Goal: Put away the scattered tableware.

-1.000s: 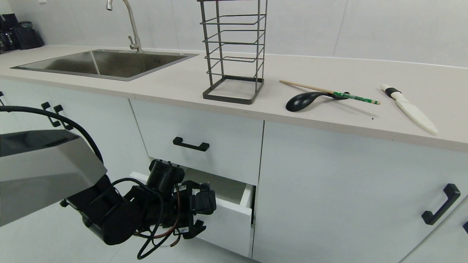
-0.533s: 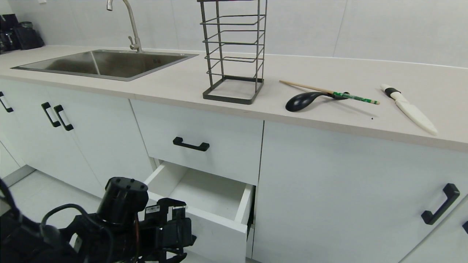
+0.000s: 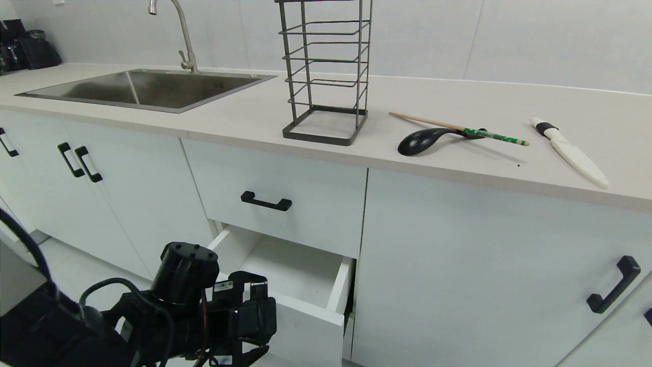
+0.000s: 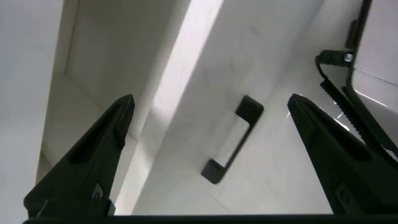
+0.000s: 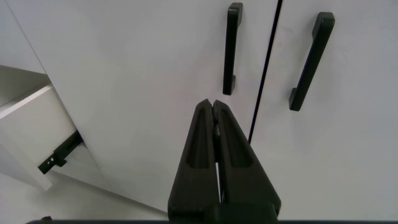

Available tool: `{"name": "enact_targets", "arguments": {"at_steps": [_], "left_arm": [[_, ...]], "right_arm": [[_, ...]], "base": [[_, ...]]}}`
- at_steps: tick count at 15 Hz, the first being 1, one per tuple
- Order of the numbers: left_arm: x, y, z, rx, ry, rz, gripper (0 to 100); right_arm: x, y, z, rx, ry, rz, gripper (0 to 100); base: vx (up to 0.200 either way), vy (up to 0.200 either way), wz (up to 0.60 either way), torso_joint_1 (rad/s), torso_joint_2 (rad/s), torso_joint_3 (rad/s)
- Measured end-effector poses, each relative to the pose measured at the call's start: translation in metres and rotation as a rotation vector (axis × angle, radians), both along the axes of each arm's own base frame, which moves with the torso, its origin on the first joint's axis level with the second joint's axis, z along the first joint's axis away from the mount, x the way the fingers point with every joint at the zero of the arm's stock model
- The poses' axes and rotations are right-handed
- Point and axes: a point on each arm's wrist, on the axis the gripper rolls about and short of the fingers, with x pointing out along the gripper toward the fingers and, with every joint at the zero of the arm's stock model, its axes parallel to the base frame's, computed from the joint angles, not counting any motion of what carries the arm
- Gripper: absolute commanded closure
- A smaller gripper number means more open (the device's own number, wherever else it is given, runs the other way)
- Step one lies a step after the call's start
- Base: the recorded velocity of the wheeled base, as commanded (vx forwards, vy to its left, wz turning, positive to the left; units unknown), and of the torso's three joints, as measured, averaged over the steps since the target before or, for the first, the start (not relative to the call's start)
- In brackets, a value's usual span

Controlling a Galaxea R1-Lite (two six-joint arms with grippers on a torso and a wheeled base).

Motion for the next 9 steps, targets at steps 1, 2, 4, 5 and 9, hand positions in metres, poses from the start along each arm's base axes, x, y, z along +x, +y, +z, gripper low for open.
{"name": "enact_targets", "arguments": {"at_steps": [1, 2, 4, 5, 9], "left_arm": [[0.006, -0.003, -0.004, -0.006, -0.011, 0.001, 0], [0.013, -0.007, -0.008, -0.023, -0.043, 0.001, 0], [0.013, -0.009, -0.021, -0.016, -0.033, -0.004, 0], [0.009, -0.009, -0.026, -0.003, -0.012, -0.01, 0], [-0.024, 0.007, -0.031, 0.036, 0.055, -0.027, 0]], "right_arm": [[0.0, 0.0, 0.0, 0.0, 0.0, 0.0, 100], [0.0, 0.0, 0.0, 0.0, 0.0, 0.0, 100], [0.0, 0.0, 0.0, 0.0, 0.0, 0.0, 100], [0.0, 0.0, 0.0, 0.0, 0.0, 0.0, 100], [0.0, 0.0, 0.0, 0.0, 0.0, 0.0, 100]], "base": [[0.0, 0.0, 0.0, 0.0, 0.0, 0.0], [0.0, 0.0, 0.0, 0.0, 0.0, 0.0], [0.0, 0.0, 0.0, 0.0, 0.0, 0.0], [0.0, 0.0, 0.0, 0.0, 0.0, 0.0], [0.0, 0.0, 0.0, 0.0, 0.0, 0.0]]}}
